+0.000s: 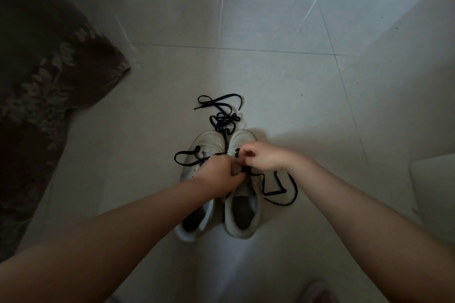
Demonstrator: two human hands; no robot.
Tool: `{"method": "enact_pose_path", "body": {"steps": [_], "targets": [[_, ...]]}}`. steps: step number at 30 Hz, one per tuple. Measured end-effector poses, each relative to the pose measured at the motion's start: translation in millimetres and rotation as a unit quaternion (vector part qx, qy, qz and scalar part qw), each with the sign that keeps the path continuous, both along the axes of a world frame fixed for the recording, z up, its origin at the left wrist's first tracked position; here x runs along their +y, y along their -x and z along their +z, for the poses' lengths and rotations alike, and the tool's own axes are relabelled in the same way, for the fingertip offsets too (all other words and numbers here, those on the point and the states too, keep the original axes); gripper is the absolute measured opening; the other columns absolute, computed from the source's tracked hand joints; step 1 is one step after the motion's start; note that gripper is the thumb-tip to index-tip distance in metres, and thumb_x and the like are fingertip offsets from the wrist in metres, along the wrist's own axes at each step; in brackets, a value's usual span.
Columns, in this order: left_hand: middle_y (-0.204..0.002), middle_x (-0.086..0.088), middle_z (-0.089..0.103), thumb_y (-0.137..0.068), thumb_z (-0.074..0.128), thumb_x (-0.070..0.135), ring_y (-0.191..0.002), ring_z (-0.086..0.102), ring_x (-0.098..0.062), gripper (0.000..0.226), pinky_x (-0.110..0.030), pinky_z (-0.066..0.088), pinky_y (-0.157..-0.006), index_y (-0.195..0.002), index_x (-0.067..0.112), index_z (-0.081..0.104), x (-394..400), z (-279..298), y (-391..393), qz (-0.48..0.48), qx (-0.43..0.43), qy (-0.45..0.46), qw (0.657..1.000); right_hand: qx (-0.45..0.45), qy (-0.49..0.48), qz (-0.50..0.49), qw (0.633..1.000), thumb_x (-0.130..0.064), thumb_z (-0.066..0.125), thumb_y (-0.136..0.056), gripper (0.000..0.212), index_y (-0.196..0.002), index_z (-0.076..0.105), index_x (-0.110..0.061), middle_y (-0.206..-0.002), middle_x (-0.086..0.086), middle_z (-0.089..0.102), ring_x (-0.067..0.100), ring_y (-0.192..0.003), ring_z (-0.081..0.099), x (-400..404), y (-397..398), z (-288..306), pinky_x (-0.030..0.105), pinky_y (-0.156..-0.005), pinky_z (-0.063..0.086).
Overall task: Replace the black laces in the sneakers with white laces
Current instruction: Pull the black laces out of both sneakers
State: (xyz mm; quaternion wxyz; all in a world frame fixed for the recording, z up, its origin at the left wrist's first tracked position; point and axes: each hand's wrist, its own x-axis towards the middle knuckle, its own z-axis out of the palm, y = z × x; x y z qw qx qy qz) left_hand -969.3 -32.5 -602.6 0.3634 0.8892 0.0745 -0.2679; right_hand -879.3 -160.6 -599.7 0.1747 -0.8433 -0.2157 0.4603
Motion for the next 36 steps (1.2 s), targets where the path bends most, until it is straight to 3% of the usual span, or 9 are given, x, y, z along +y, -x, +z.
{"method": "enact_pose_path", "body": {"steps": [3,6,11,15,17,21,25,30,36], "targets": [[-0.049,-0.001,0.060,-0.087,0.056,0.029,-0.039,0.058,-0.005,0.030,-0.012,0.040,-0.039,-0.062,0.015,0.048,-1.1,0.2,-2.8,0.030,0.062,0.041,0.997,0.096,-0.107,-0.151,0.978,-0.017,0.053,-0.096,0.013,-0.084,0.055,-0.017,-0.080,-0.005,0.050,0.007,-0.076,0.045,-12.8,7.0,-1.9,0.018,-0.068,0.037],[-0.062,-0.003,0.060,-0.084,0.059,0.036,-0.063,0.065,-0.018,0.030,-0.022,0.048,-0.054,-0.066,0.014,0.049,-4.2,-0.9,-2.2,0.025,0.052,0.008,0.998,0.144,-0.130,-0.215,0.957,-0.017,0.053,-0.096,0.020,-0.076,0.051,-0.019,-0.070,-0.005,0.045,0.005,-0.063,0.037,-20.5,10.0,2.2,0.011,-0.052,0.032],[-0.073,0.000,0.050,-0.084,0.056,0.041,-0.075,0.056,-0.021,0.024,-0.028,0.044,-0.061,-0.073,0.025,0.042,-10.3,12.3,-1.9,-0.044,0.007,-0.073,0.996,-0.006,0.027,-0.030,0.999,-0.032,0.053,-0.094,0.032,-0.079,0.063,-0.006,-0.072,0.001,0.053,0.012,-0.066,0.047,-8.5,3.5,3.8,0.022,-0.059,0.036],[-0.071,0.002,0.047,-0.085,0.056,0.040,-0.074,0.054,-0.019,0.023,-0.027,0.044,-0.061,-0.071,0.026,0.044,-12.2,16.4,-2.2,-0.070,-0.007,-0.097,0.993,-0.048,-0.018,0.012,0.999,-0.018,0.058,-0.093,0.019,-0.075,0.060,-0.011,-0.071,-0.006,0.051,0.004,-0.063,0.046,-1.3,4.9,3.2,0.011,-0.053,0.033],[-0.072,0.001,0.051,-0.083,0.057,0.041,-0.071,0.055,-0.018,0.026,-0.026,0.042,-0.057,-0.073,0.018,0.048,-10.5,10.7,-2.1,-0.055,0.005,-0.102,0.993,0.048,-0.113,-0.098,0.988,-0.011,0.054,-0.094,0.014,-0.082,0.061,-0.011,-0.075,-0.009,0.055,0.000,-0.067,0.050,-9.3,8.5,2.3,0.010,-0.059,0.036],[-0.071,0.001,0.055,-0.079,0.058,0.049,-0.069,0.058,-0.018,0.034,-0.025,0.041,-0.055,-0.067,0.020,0.046,-8.4,3.4,-1.9,-0.029,0.010,-0.096,0.995,0.247,-0.235,-0.377,0.861,-0.018,0.048,-0.095,0.026,-0.069,0.050,-0.016,-0.067,-0.004,0.049,0.008,-0.064,0.039,-29.6,20.4,-4.9,0.021,-0.056,0.028],[-0.076,-0.001,0.059,-0.081,0.055,0.053,-0.071,0.058,-0.018,0.038,-0.025,0.040,-0.056,-0.077,0.016,0.054,-7.9,5.7,-2.0,-0.055,-0.003,-0.128,0.990,0.090,-0.082,-0.247,0.961,-0.040,0.057,-0.091,0.032,-0.076,0.065,-0.013,-0.066,-0.001,0.059,0.009,-0.062,0.049,-28.8,16.0,-2.4,0.022,-0.059,0.037],[-0.063,0.003,0.048,-0.083,0.052,0.051,-0.066,0.055,-0.018,0.039,-0.025,0.040,-0.055,-0.061,0.020,0.041,-11.3,10.9,-2.8,-0.093,-0.023,-0.160,0.982,-0.076,-0.067,-0.051,0.994,-0.010,0.056,-0.092,0.017,-0.094,0.071,-0.003,-0.091,0.008,0.068,0.018,-0.083,0.059,-17.4,12.1,4.6,0.020,-0.071,0.044],[-0.080,-0.001,0.057,-0.085,0.050,0.048,-0.081,0.061,-0.022,0.031,-0.026,0.039,-0.058,-0.078,0.018,0.048,-8.9,8.8,0.6,-0.090,-0.043,-0.162,0.982,0.190,-0.241,-0.293,0.905,-0.015,0.051,-0.096,0.016,-0.084,0.063,-0.015,-0.082,-0.006,0.061,0.002,-0.073,0.052,-28.3,9.7,20.6,0.016,-0.064,0.035]]}}
